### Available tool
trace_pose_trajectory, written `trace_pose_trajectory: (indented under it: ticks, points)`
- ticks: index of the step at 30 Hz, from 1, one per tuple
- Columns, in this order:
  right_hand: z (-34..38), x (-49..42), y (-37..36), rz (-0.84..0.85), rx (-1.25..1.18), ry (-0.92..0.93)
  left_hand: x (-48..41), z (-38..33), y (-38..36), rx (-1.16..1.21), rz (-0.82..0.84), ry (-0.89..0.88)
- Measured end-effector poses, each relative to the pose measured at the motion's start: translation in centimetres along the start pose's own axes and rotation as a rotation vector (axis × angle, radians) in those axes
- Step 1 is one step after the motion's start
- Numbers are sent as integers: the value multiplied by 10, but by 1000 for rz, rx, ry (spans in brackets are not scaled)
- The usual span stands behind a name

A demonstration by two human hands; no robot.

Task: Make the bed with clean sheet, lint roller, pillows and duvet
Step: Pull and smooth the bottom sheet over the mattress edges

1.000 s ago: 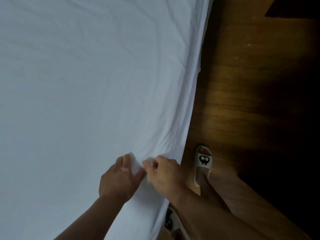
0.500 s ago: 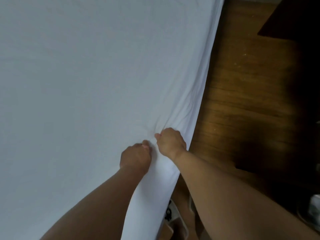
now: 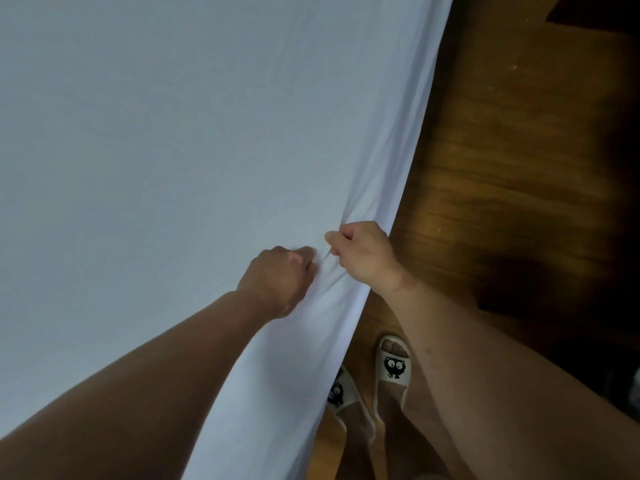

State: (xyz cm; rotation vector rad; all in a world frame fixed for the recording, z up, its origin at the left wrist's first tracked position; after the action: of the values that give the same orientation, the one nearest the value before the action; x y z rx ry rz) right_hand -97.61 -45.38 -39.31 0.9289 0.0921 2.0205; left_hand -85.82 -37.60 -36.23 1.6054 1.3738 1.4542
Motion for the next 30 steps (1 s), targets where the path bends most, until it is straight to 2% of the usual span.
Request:
trace_pose_trajectory:
  ticks: [2,5,9,10,12,15,21,24,26,28,30]
  points:
    - [1,7,0,-12,10,24,8,0,4,-18,-34,71]
    - [-28,21,1,-45,75,-50,35,1,6,21,34,189]
    - [-82,59,-41,174,-4,-292,94,16,-9,-158,168,294]
    - [-84,66,-52,192,-42,-288,107,20,-13,-182,186,319]
    - [-82,69,-60,121,-76,-191,120,22,-24,-184,204,349]
    - [-72,63,-54,36,43,-39,114,19,-32,-178,187,333]
    - [-85,68,-30,78,101,56,113,13,-40,-86,233,201]
    - [-94,78,-25,2,43,28,114,3,-45,-85,212,169]
    - [-96,81,-34,-44,-10,-52,115,2,-42,-56,156,181]
    - [-97,94,-54,-26,-47,-190,124,5,-40,-10,104,173]
    - [-93,125,-79,51,-2,-237,146,13,-40,10,83,173]
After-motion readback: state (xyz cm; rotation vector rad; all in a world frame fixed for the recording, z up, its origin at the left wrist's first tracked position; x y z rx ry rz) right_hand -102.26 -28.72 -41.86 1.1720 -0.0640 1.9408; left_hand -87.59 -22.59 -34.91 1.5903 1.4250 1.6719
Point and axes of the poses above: each hand's wrist, its own x-axis away from the middle knuckle, its own y-axis out of the back of the hand, z = x × y, the point moved 9 cm from there along -x, towards the middle knuckle, and after that the axes turned 6 degrees about -z, right-handed, at the moved point
